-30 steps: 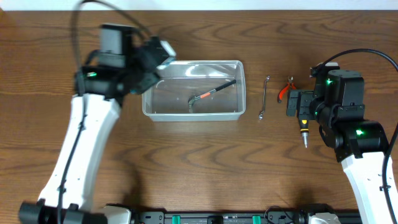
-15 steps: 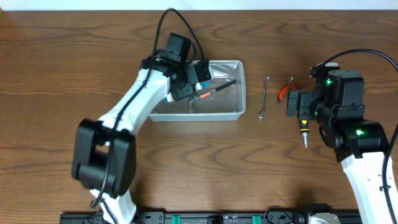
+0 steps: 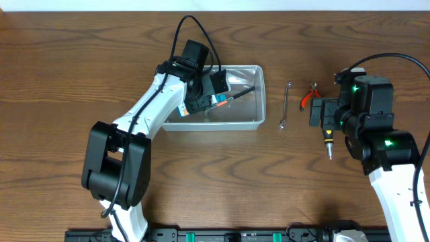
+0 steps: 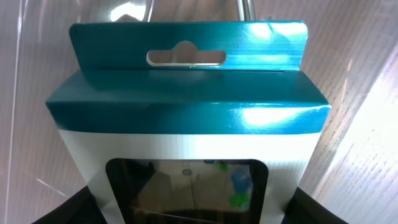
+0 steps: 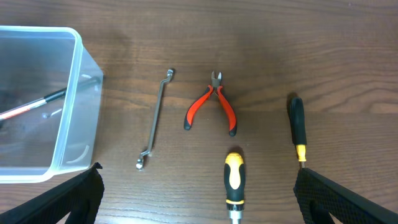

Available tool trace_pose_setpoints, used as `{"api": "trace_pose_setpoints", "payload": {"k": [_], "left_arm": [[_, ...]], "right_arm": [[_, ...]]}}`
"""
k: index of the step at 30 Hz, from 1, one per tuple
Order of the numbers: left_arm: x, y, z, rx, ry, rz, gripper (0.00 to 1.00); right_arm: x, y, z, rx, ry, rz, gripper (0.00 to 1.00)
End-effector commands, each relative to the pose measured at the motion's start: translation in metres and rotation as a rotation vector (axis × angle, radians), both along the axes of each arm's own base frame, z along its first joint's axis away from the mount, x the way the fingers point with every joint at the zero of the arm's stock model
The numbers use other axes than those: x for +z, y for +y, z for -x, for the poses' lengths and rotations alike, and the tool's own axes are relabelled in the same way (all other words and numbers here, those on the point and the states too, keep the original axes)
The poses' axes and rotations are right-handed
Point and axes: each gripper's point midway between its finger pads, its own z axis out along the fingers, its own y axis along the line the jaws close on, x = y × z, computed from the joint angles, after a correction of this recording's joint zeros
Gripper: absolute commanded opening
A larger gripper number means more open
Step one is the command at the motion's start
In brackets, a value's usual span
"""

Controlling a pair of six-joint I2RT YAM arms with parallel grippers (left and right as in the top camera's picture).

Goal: Pack container
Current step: 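Carry the box with the left gripper into the container and release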

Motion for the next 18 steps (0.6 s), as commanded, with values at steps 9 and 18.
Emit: {"api": "trace_pose_setpoints", "payload": {"k": [9,18], "left_arm": [[-0.001,-0.001,0.001,-0.003,0.002,-0.007,0.98],[0.096,0.018,-0.020,0.207,-0.224,0.049,0.98]], "right_arm": [[0.007,-0.002,-0.001,0.001,-0.006,0.012,0.99],[0.006,-0.003,0.001,0.001,0.000,0.013,0.99]]}}
